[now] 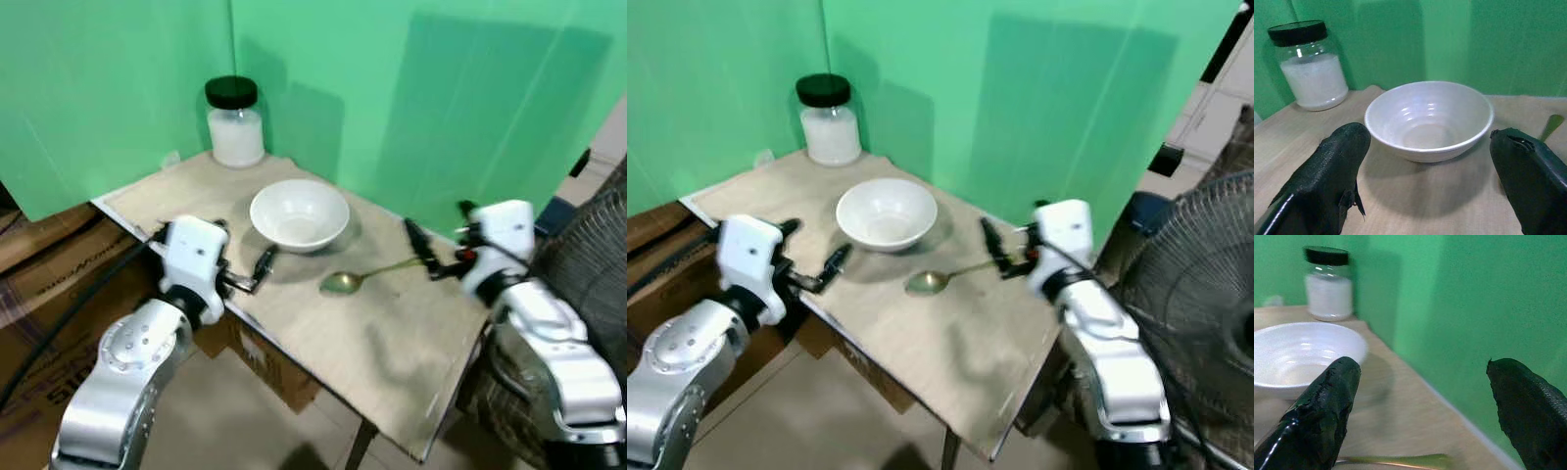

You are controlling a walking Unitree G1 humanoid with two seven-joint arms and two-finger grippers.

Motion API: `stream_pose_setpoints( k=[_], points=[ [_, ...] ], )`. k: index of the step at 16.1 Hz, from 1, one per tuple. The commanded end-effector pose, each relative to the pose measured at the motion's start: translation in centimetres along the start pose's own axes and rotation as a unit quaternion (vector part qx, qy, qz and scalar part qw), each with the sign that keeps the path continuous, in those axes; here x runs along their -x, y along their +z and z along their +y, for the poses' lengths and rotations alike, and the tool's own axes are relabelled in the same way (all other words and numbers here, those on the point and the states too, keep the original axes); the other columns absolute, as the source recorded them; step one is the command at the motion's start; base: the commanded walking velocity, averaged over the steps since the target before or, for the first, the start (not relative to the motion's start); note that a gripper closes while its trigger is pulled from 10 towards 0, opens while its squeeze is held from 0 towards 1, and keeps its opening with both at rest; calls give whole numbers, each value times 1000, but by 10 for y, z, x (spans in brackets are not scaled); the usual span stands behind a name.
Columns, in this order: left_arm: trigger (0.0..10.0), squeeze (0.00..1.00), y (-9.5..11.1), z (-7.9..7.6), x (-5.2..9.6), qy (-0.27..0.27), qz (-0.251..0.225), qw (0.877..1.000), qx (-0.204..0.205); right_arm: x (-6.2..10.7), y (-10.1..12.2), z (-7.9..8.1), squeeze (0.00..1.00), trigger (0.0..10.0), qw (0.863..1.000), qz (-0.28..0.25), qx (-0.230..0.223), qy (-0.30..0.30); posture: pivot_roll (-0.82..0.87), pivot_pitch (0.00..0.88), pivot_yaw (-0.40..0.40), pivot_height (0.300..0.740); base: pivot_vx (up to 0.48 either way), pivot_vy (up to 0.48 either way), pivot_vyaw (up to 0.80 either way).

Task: Setting the table

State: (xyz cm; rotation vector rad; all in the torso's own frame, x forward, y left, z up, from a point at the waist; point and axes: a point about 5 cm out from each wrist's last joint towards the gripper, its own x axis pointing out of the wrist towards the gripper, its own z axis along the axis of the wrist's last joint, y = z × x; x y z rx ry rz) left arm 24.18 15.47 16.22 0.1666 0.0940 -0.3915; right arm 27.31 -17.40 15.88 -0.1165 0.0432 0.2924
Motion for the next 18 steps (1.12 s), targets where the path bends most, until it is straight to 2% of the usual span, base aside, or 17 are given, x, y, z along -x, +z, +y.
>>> stream_pose_setpoints(
  k=[1, 6, 7, 8, 10, 11, 12, 14, 16, 18],
  points=[
    [10000, 0, 0, 2, 3, -6, 4, 1000, -4, -5, 8, 3, 0, 10000, 1000, -9, 9, 24, 151, 0, -29, 740, 0, 0, 0],
    [10000, 0, -6, 0, 9, -44, 24, 999, -3, -13, 15, -9, 0, 10000, 993, 30, 69, 94, 146, 0, -30, 740, 0, 0, 0],
    [10000, 0, -8, -2, 10, -74, 33, 997, -1, -18, 14, -13, 0, 10000, 987, 47, 97, 121, 135, 0, -19, 740, 0, 0, 0],
    [10000, 0, -12, -7, 12, -123, 49, 991, -5, -28, 15, -17, 0, 10000, 973, 60, 131, 181, 129, 0, -13, 740, 0, 0, 0],
    [10000, 0, -16, -12, 12, -167, 65, 984, -8, -39, 11, -19, 0, 10000, 950, 78, 158, 257, 125, 0, -5, 740, 0, 0, 0],
    [10000, 0, -20, -13, 15, -190, 78, 979, 1, -44, 4, -18, 0, 10000, 927, 98, 183, 311, 125, 0, -5, 740, 0, 0, 0],
    [10000, 0, -23, -13, 17, -201, 85, 976, 3, -47, 1, -18, 0, 10000, 918, 110, 187, 331, 131, 0, -8, 740, 0, 0, 0],
    [10000, 0, -32, -8, 24, -231, 112, 967, 0, -55, -10, -16, 0, 10000, 881, 150, 209, 398, 135, 0, -13, 740, 0, 0, 0],
    [10000, 0, -38, -4, 28, -248, 132, 959, -18, -61, -17, -12, 0, 10000, 862, 170, 217, 426, 145, 0, -26, 740, 0, 0, 0],
    [10000, 0, -43, -5, 29, -284, 148, 946, -44, -71, -21, -10, 0, 10000, 857, 180, 214, 432, 141, 0, -29, 740, 0, 0, 0]
  ],
)
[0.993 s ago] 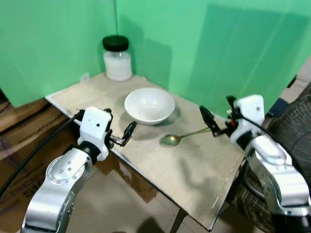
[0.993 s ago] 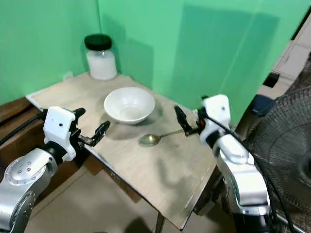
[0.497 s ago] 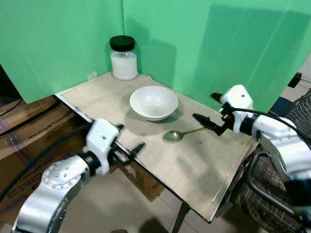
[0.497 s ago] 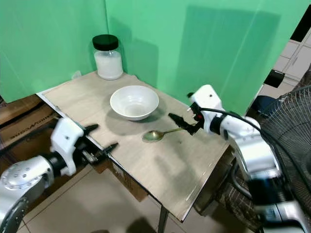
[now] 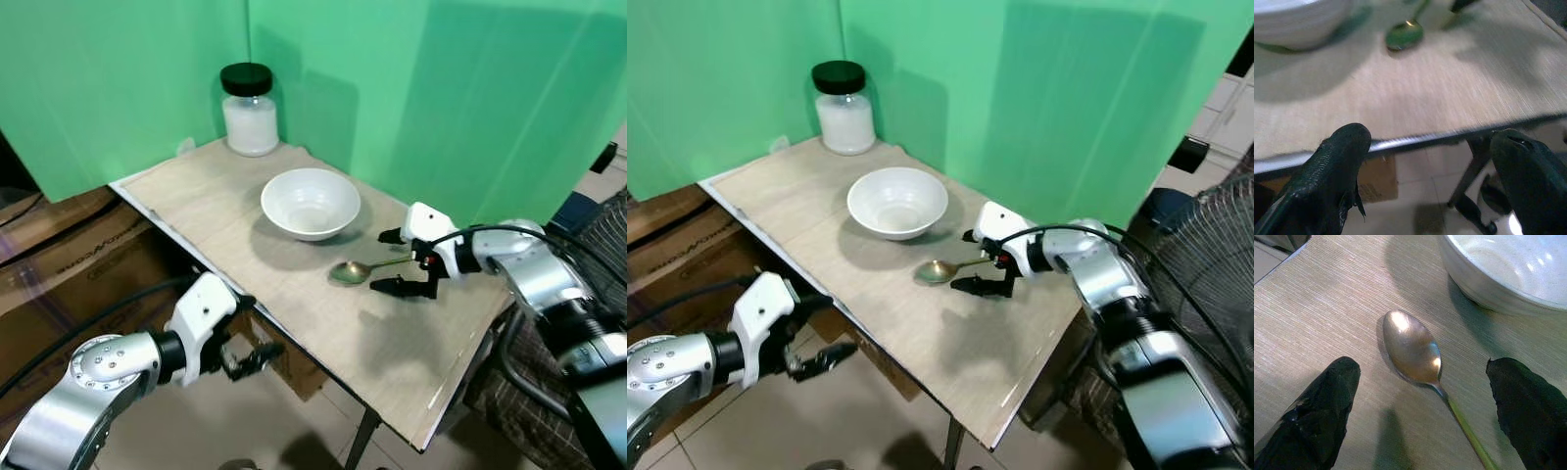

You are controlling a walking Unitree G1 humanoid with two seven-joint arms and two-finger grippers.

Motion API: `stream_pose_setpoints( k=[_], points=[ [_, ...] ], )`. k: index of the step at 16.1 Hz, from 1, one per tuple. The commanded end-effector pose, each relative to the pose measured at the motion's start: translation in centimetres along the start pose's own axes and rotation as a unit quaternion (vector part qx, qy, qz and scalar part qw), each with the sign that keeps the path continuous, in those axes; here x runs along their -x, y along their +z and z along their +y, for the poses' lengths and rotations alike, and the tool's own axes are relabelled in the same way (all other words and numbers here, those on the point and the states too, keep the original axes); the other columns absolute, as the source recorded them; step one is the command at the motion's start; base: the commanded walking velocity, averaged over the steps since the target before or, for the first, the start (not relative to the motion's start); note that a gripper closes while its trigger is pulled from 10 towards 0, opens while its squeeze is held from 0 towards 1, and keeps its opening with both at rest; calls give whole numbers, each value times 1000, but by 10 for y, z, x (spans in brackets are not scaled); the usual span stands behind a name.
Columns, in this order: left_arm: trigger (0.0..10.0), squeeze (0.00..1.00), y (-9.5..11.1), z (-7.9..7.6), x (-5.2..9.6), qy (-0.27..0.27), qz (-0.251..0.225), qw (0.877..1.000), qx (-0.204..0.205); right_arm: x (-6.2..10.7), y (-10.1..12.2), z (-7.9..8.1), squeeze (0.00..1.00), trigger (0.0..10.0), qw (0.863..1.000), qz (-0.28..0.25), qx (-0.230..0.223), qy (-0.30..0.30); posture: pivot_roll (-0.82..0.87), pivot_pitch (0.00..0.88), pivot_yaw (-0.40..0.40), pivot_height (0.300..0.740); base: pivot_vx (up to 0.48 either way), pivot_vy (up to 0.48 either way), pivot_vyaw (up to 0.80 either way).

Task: Setting the table

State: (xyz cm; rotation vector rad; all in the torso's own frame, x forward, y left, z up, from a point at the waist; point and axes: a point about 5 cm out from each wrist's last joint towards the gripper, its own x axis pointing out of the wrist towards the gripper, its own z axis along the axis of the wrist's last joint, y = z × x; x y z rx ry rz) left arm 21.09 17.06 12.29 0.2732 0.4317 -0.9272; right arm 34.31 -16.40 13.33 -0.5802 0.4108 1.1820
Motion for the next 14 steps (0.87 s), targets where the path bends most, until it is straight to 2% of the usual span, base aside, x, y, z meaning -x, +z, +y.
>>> stream_pose_setpoints(
  k=[1, 4, 5, 8, 10, 11, 12, 14],
  points=[
    [10000, 0, -2, -2, -3, -15, 11, 1000, -17, 0, 1, -5, 0, 10000, 1000, 7, 5, -1, 139, 0, -29, 740, 0, 0, 0],
    [10000, 0, -10, -3, -2, -13, 34, 999, -29, -2, 3, -8, 0, 10000, 1000, 1, 3, 6, 140, 0, -36, 740, 0, 0, 0],
    [10000, 0, -17, -2, 2, -10, 53, 998, -34, -6, 5, -9, 0, 10000, 1000, -2, 3, 14, 141, 0, -40, 740, 0, 0, 0],
    [10000, 0, -23, 1, 9, 2, 63, 997, -39, -12, 7, -11, 0, 10000, 1000, 0, -11, 24, 144, 0, -45, 740, 0, 0, 0],
    [10000, 0, -21, 2, 12, 10, 53, 998, -38, -15, 6, -12, 0, 5412, 999, -2, -49, 22, 148, 0, -50, 740, 0, 0, 0],
    [10000, 0, -20, 1, 12, 9, 46, 998, -38, -19, 2, -10, 0, 2118, 998, 7, -60, 27, 148, 0, -48, 740, 0, 0, 0],
    [10000, 0, -20, 1, 12, 8, 47, 998, -39, -20, 1, -9, 0, 941, 998, 13, -59, 30, 145, 0, -46, 740, 0, 0, 0],
    [10000, 0, -20, 0, 10, 5, 45, 998, -41, -24, 1, -8, 0, 588, 998, 22, -57, 30, 144, 0, -45, 740, 0, 0, 0]
  ],
)
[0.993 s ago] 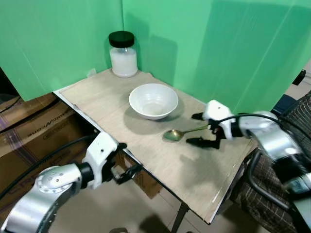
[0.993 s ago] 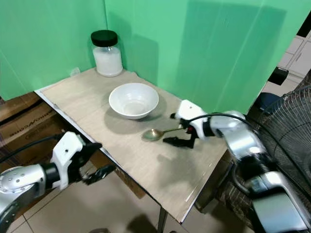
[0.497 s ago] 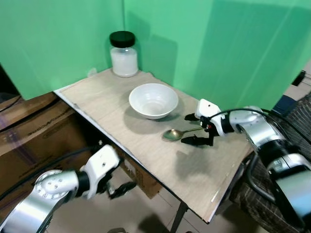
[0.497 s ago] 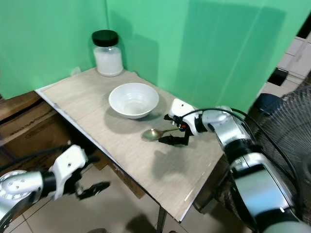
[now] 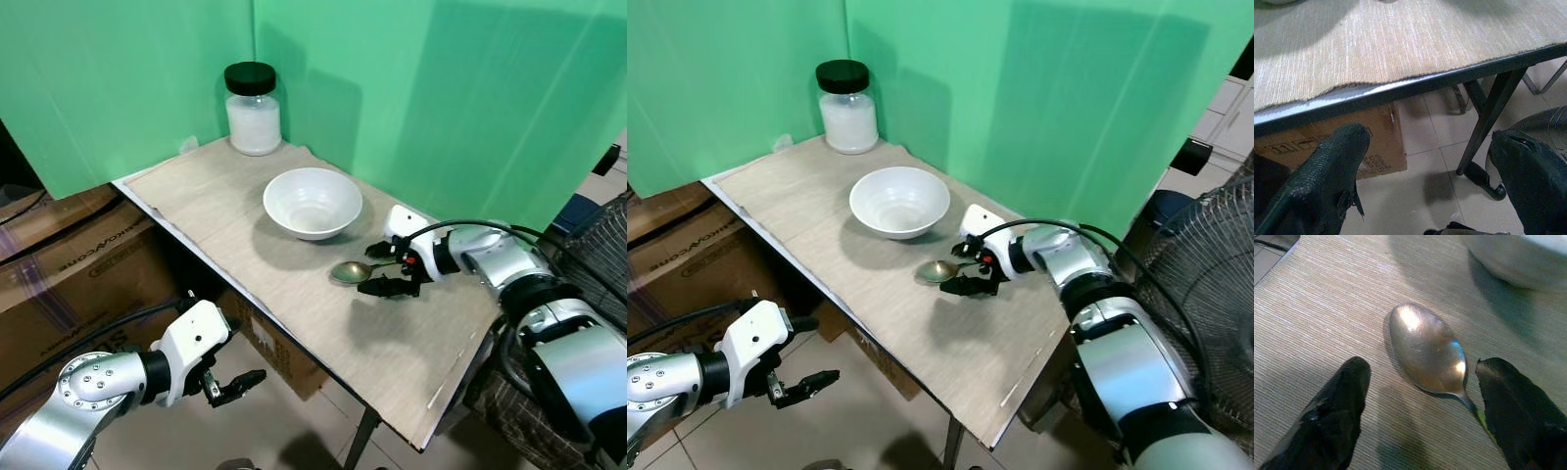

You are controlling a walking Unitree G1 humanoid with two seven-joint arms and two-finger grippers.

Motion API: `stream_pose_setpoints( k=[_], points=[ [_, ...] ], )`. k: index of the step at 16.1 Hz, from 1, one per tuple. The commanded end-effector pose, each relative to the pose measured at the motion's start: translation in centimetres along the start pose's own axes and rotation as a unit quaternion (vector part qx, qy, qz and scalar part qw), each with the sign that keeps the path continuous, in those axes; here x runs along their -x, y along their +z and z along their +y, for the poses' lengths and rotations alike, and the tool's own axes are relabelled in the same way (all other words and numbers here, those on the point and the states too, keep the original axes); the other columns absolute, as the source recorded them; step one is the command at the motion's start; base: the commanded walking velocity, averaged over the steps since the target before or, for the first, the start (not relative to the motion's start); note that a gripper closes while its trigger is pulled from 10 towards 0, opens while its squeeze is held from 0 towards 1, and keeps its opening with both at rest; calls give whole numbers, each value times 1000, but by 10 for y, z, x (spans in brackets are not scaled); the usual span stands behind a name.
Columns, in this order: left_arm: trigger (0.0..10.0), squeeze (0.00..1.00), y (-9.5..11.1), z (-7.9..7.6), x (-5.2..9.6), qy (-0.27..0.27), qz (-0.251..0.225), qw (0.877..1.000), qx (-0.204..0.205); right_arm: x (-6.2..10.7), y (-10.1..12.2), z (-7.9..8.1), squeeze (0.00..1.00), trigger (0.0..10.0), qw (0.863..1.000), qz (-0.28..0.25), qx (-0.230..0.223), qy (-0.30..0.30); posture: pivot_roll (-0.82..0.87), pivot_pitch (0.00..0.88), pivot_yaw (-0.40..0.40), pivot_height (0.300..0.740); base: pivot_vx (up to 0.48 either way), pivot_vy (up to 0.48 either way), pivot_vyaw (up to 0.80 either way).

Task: Setting the table

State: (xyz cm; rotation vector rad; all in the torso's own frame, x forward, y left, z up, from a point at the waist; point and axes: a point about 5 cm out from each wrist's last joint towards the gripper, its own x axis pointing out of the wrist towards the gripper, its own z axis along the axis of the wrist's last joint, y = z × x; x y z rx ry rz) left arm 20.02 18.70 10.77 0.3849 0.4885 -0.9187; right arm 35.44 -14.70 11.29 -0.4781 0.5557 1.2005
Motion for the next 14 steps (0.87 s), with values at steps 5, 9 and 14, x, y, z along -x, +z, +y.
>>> stream_pose_setpoints(
  k=[5, 9, 14],
  points=[
    [10000, 0, 7, 1, -3, -1, -21, 1000, -7, -2, 7, -6, 0, 392, 999, 8, 1, -33, 149, 0, -54, 740, 0, 0, 0],
    [10000, 0, 7, 2, -2, 3, -22, 1000, -6, -4, 1, -4, 0, 0, 999, 35, 4, -28, 156, 0, -65, 740, 0, 0, 0],
    [10000, 0, 8, 4, -3, 7, -23, 1000, -6, -9, -5, -1, 0, 0, 997, 63, 6, -33, 160, 0, -71, 740, 0, 0, 0]
  ],
)
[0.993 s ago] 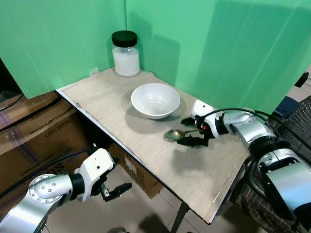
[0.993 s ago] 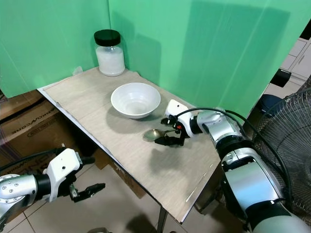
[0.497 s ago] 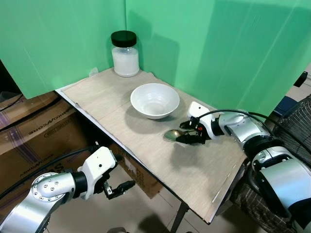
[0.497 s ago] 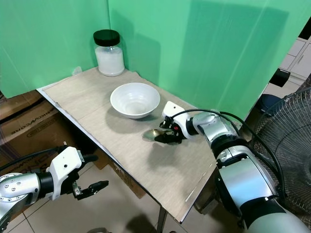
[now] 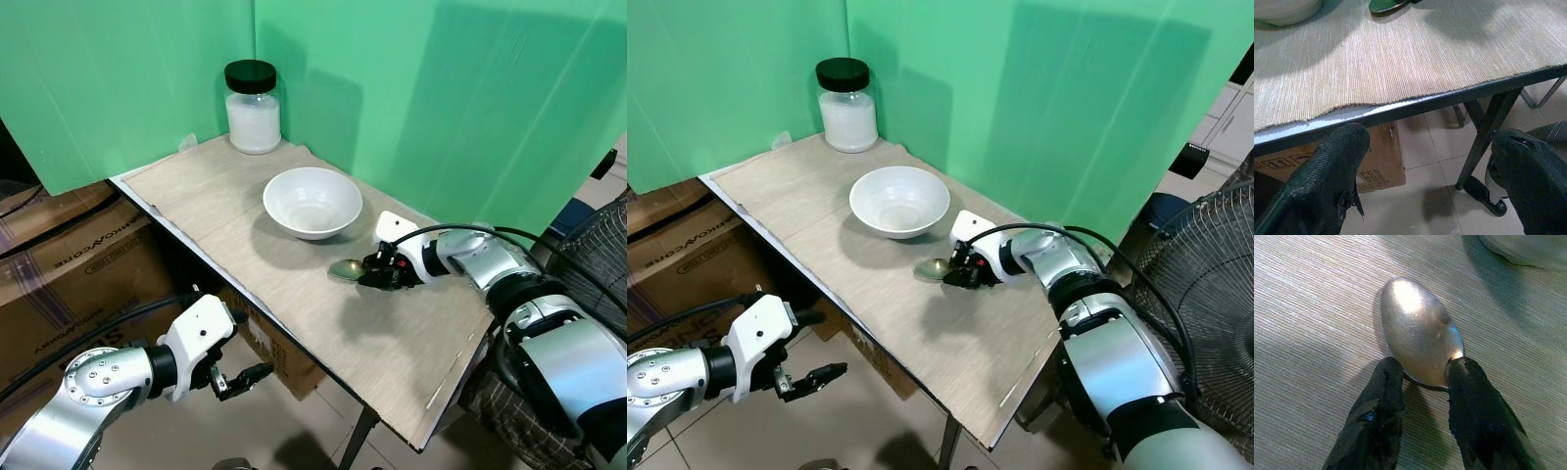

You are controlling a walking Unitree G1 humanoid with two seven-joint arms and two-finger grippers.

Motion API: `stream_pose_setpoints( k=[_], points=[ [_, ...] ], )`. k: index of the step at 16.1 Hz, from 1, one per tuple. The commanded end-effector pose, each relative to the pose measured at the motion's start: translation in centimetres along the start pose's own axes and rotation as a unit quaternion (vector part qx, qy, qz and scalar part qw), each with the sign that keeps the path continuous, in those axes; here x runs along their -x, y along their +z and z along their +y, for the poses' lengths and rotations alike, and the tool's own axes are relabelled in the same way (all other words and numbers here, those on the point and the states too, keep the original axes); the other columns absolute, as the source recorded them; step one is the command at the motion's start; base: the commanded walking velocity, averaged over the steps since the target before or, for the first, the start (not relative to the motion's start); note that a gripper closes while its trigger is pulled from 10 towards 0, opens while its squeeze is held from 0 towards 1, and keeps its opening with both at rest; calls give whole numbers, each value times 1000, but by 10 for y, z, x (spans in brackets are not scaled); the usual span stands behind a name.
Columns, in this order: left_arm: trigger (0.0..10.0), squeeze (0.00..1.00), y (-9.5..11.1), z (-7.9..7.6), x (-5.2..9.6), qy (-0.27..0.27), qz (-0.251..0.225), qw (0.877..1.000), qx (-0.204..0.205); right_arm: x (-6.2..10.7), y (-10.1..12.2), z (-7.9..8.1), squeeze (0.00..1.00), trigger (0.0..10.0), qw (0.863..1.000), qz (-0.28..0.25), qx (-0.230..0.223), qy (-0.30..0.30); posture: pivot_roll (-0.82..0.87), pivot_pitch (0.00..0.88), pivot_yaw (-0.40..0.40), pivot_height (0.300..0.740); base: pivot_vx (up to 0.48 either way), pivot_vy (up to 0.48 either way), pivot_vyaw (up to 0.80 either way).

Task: Setting the table

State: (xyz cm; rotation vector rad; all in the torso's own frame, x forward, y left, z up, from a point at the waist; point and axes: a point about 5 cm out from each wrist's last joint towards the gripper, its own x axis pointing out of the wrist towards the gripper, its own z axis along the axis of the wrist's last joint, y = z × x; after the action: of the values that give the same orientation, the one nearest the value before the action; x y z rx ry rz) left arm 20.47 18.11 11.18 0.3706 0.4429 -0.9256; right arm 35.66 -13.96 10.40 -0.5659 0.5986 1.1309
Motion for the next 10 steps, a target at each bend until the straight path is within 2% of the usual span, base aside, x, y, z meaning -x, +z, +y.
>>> stream_pose_setpoints(
  k=[1, 6, 10],
  points=[
    [10000, 0, 0, 2, 0, 6, 1, 1000, -2, 1, -4, -1, 0, 0, 1000, 22, -4, -1, 162, 0, -75, 740, 0, 0, 0],
    [10000, 0, 1, 3, -1, 7, 0, 1000, -5, 1, -4, -1, 0, 0, 1000, 25, -1, -4, 163, 0, -78, 740, 0, 0, 0],
    [10000, 0, 4, 6, -1, 13, -4, 1000, -8, 3, 0, -4, 0, 0, 1000, 1, -5, -18, 163, 0, -72, 740, 0, 0, 0]
  ],
)
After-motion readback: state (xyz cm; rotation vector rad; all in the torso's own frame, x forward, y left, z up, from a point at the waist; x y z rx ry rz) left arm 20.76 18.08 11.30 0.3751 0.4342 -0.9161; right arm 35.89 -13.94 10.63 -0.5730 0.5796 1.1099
